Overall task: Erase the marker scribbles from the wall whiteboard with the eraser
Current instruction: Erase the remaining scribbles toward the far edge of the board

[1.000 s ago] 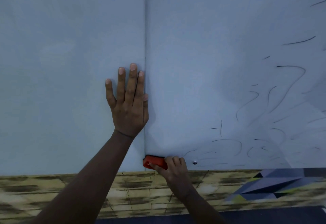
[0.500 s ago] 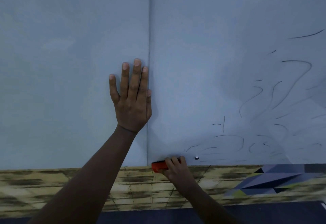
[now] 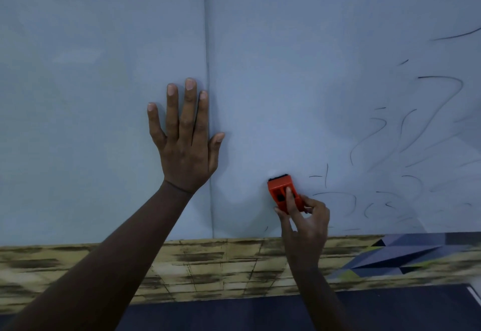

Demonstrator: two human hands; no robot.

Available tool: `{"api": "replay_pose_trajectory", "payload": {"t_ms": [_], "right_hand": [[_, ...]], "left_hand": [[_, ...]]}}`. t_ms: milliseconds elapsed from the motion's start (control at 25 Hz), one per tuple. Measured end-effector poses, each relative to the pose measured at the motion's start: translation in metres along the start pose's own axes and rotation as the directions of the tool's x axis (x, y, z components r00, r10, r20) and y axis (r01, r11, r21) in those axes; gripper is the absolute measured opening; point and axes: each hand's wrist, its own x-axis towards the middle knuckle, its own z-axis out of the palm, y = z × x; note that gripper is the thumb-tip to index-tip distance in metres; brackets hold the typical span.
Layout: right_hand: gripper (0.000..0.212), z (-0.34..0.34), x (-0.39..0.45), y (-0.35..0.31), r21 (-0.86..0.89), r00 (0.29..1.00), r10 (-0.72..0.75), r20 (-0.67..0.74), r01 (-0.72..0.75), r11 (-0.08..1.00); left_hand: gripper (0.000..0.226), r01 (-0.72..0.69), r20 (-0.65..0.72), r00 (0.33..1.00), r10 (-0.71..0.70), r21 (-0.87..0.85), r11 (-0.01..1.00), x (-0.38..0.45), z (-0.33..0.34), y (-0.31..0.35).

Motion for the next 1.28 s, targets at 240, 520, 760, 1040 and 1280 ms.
{"api": "replay_pose_trajectory", "payload": {"t_ms": [240, 520, 760, 1040, 1280], "right_hand": [[0.051, 0.044, -0.061, 0.013, -0.112, 0.868, -0.392, 0.305, 0.441, 0.890], [0.034, 0.062, -0.095, 0.040, -0.072, 0.804, -0.445, 0.394, 0.510, 0.857], [0.057, 0.040, -0.062, 0.011, -0.100, 0.955, -0.226, 0.192, 0.248, 0.964], [0.065, -0.011, -0.006, 0.020, 0.286, 0.958, 0.273, -0.092, -0.237, 0.928], [0.076, -0.007, -0.021, 0.024, 0.647, 0.550, 0.826, 0.122, -0.675, 0.354]], "left_hand": [[0.070, -0.005, 0.012, 1.000, 0.005, 0.027, 1.000, -0.003, 0.001, 0.001], [0.073, -0.040, 0.024, 0.999, 0.039, 0.035, 0.999, -0.006, 0.000, 0.000], [0.076, -0.052, 0.029, 0.998, 0.051, 0.058, 0.997, -0.007, 0.002, -0.002], [0.076, -0.022, 0.039, 0.999, 0.020, 0.036, 0.999, -0.005, -0.001, -0.001], [0.073, 0.232, 0.100, 0.969, -0.227, -0.041, 0.972, -0.011, 0.003, 0.049]]}}
